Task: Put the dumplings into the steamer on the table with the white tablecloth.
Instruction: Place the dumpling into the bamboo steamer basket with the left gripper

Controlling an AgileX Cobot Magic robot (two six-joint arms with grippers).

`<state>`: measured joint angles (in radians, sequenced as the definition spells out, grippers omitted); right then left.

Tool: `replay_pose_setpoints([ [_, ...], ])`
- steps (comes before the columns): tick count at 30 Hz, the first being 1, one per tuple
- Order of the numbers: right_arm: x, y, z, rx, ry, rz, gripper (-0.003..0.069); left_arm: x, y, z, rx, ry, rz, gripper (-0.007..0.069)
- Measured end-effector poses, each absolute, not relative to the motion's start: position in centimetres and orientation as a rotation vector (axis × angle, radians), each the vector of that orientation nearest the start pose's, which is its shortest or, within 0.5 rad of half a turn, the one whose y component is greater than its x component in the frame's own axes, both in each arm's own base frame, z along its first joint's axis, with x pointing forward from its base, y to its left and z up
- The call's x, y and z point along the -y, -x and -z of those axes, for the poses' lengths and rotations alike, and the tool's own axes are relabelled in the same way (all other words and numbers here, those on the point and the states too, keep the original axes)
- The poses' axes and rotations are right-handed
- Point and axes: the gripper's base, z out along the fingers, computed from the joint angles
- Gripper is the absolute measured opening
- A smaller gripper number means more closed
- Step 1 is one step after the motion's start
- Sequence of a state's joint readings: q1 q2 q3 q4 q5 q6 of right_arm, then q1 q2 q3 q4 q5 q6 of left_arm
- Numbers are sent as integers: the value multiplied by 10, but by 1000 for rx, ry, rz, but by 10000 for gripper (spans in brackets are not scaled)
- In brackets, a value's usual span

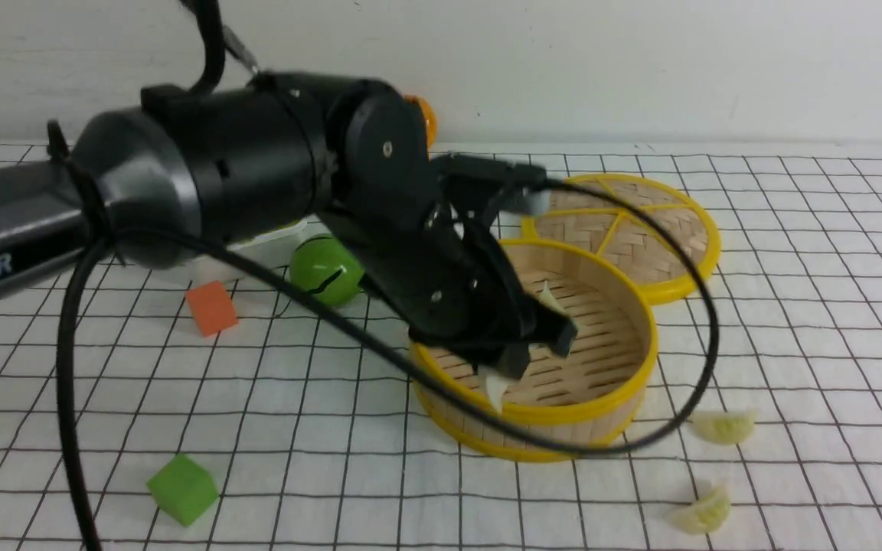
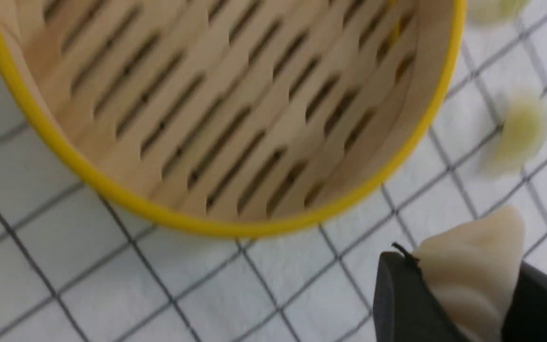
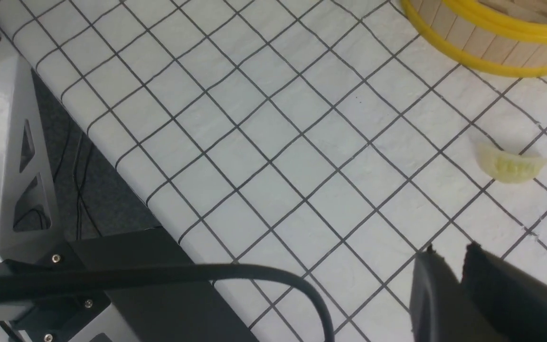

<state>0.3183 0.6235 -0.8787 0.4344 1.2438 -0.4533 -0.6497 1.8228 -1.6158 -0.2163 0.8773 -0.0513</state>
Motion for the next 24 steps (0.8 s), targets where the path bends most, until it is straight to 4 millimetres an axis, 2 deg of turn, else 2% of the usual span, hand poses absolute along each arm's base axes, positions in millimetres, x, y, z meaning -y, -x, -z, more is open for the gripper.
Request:
replay_pose_setpoints([
  [1,-58,-61,-361,-2223,906,-503,94,261,-325,-309,-2529,-626,532,195],
  [4,-58,-62,-362,-2209,894,-500,95,267,-358,-298,-2542,-524,528,195],
  [8,-59,-63,-362,-2204,890,-499,95,283,-392,-255,-2598,-455,461,195],
  [14,-57,-63,-361,-2211,895,-480,104,291,-425,-205,-2621,-325,298,195],
  [18,-56,-63,-360,-2221,900,-459,107,290,-431,-199,-2610,-290,259,208],
  [24,-54,-65,-360,-2260,804,-459,117,288,-428,-207,-2650,-290,226,406],
])
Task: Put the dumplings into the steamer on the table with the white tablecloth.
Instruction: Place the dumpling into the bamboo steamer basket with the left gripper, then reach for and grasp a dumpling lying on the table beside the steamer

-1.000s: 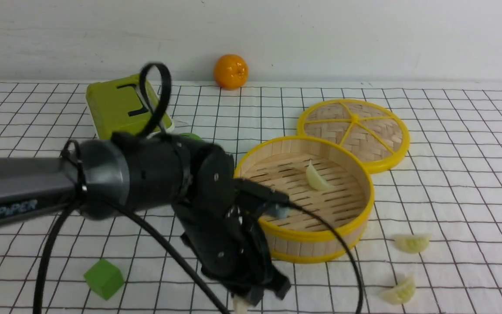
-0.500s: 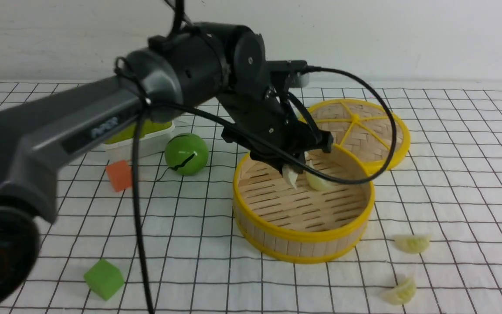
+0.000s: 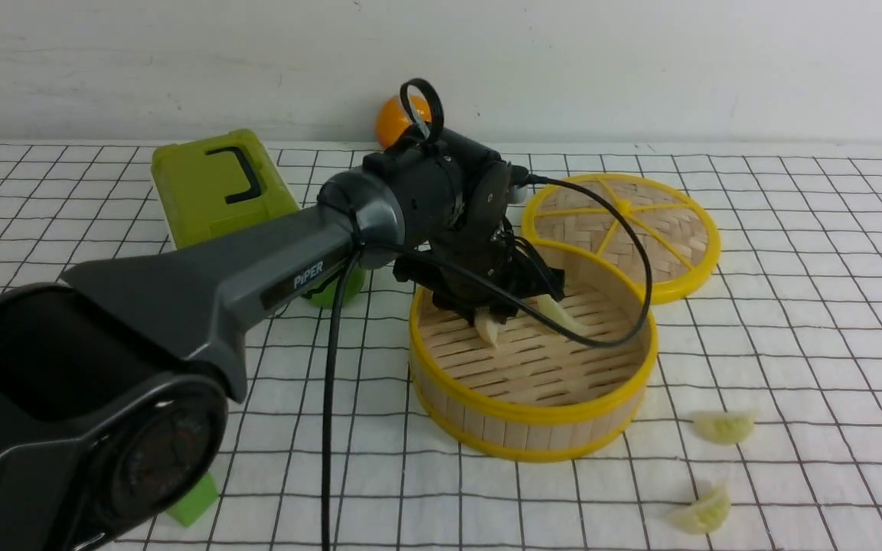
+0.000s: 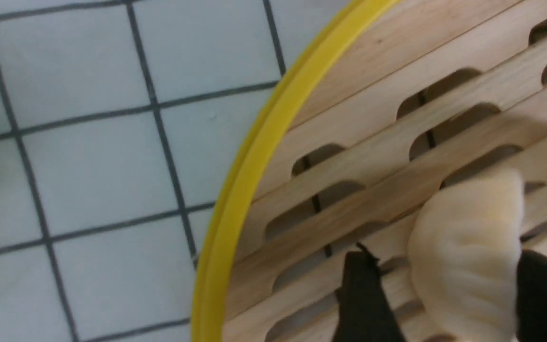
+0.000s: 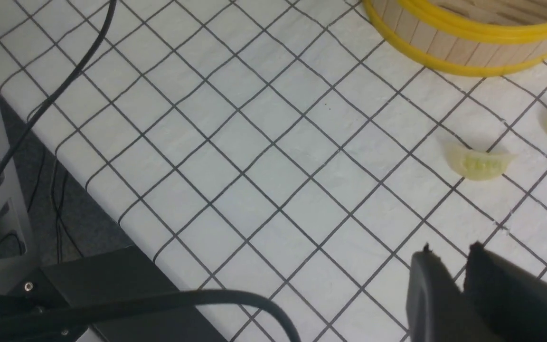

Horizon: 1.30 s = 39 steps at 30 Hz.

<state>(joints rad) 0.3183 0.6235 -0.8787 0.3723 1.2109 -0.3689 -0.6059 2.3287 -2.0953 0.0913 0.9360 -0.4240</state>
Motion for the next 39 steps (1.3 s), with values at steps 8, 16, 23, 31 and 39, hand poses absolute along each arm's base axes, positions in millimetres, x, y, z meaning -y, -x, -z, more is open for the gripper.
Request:
replay_pose_setpoints([
  [8,-40,-79,-353,-2409,548,-282,130,269,-396,-310,-2597,-442,220,501],
  [16,-49,-119,-341,-2506,431,-253,162,211,-312,-451,-2357,-450,318,295],
  [23,-69,-178,-306,-2634,415,-251,185,159,-234,-446,-2431,-471,315,-13],
  [31,-88,-232,-248,-2805,275,-276,289,105,-153,-387,-2463,-481,331,-13],
  [39,-93,-269,-198,-2837,-84,-226,531,75,-110,-340,-2488,-487,317,-13],
])
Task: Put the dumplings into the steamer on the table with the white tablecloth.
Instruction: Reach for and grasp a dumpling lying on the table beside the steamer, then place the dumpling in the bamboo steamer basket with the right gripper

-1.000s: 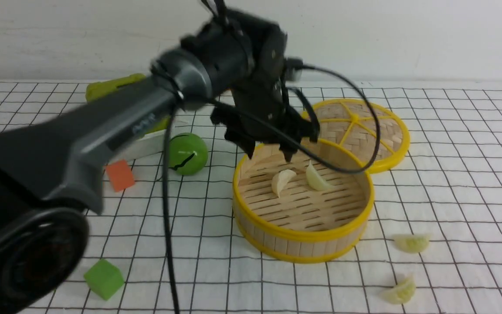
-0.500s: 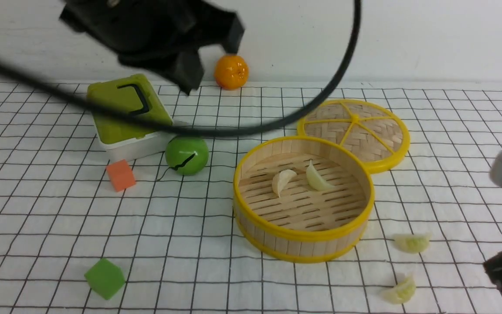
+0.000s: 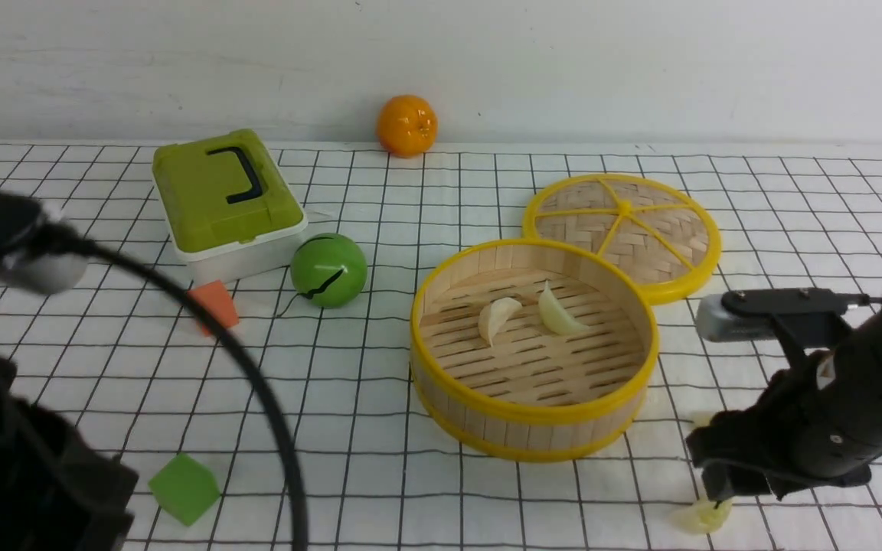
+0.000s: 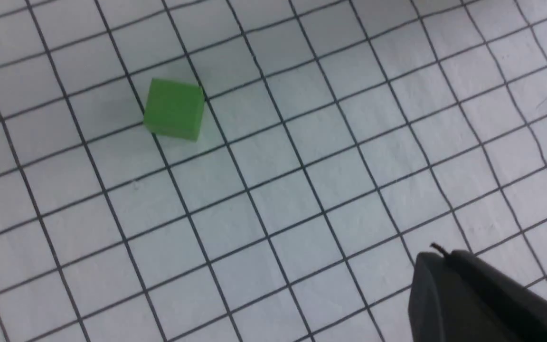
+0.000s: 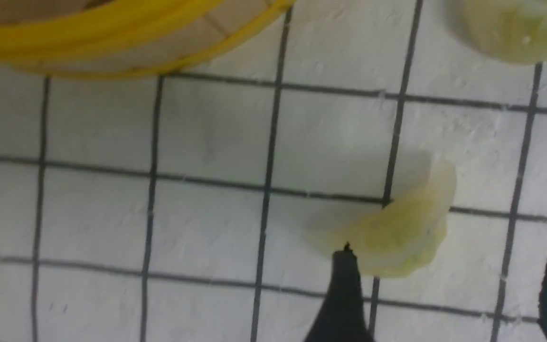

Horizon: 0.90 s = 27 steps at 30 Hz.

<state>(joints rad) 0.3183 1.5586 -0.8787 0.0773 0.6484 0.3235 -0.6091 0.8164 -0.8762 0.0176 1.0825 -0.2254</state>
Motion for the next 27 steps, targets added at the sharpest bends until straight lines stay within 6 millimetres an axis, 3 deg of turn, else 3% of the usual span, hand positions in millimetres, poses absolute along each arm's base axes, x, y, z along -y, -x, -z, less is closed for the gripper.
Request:
replay_pose_setpoints([
  [3,-94,-277,-176,-2876,-196,-187,569,70,-104,-330,-2493,-491,302,-13],
  [7,-97,-280,-165,-2898,-240,-203,540,66,-103,-322,-2499,-501,251,-13],
  [10,-103,-279,-163,-2907,-222,-215,458,66,-104,-322,-2488,-501,249,-13],
  [15,-115,-274,-162,-2918,-144,-217,197,66,-104,-324,-2465,-497,263,-13],
  [17,-116,-273,-163,-2932,-86,-202,198,66,-104,-324,-2465,-497,263,-13],
  [23,-117,-276,-179,-2979,83,-150,199,66,-103,-323,-2478,-499,256,-13],
  [27,-124,-288,-213,-2910,179,-173,199,65,-102,-323,-2486,-500,253,-13],
])
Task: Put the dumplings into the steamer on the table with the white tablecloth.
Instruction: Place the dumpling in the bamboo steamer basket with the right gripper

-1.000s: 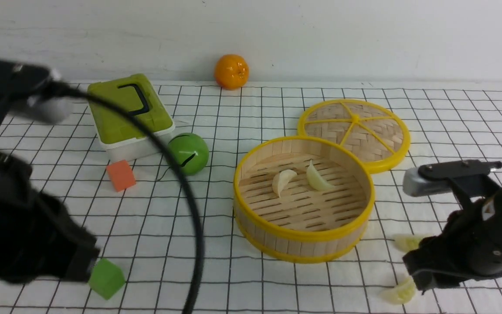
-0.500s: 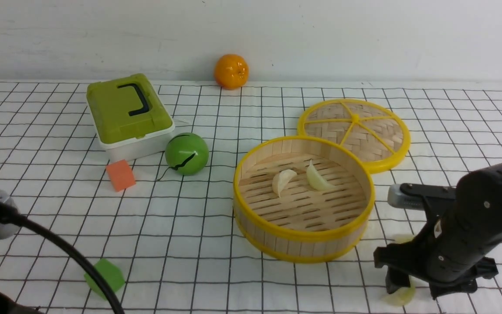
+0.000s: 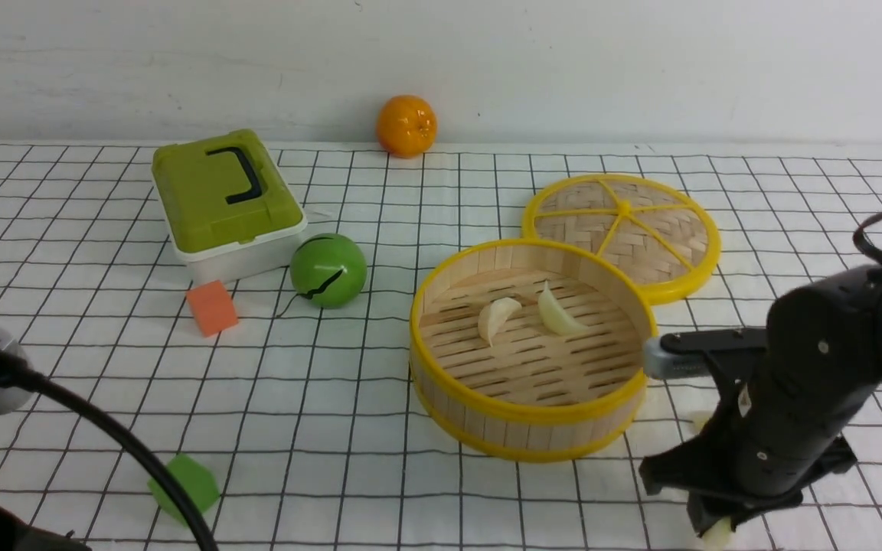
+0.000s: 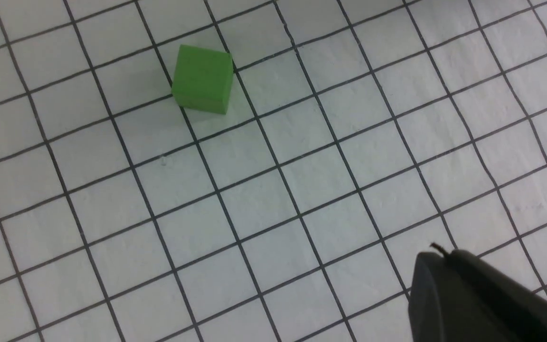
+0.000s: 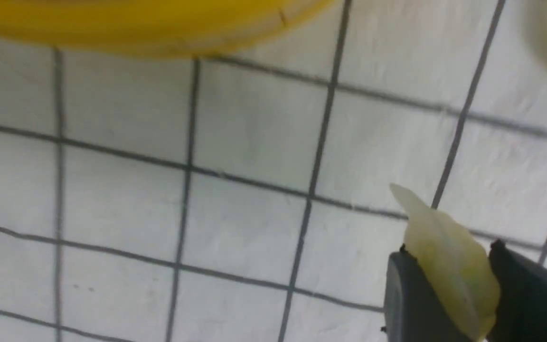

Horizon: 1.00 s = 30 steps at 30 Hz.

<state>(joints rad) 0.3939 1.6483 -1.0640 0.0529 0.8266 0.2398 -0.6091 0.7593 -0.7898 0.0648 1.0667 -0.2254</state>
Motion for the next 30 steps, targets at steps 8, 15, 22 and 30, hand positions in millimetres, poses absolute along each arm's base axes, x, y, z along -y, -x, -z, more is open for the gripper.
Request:
replay_pose_setpoints([
  [8,-157,-324,-277,-2686,309,-256,198,65,-102,-323,-2486,-499,254,-13],
  [15,-198,-358,-254,-2689,400,-253,198,66,-101,-323,-2495,-495,280,-13],
  [22,-219,-383,-193,-2732,457,-189,211,68,-100,-323,-2506,-490,317,-13],
  [30,-210,-373,-227,-2710,503,-157,434,68,-99,-322,-2512,-492,307,-13],
])
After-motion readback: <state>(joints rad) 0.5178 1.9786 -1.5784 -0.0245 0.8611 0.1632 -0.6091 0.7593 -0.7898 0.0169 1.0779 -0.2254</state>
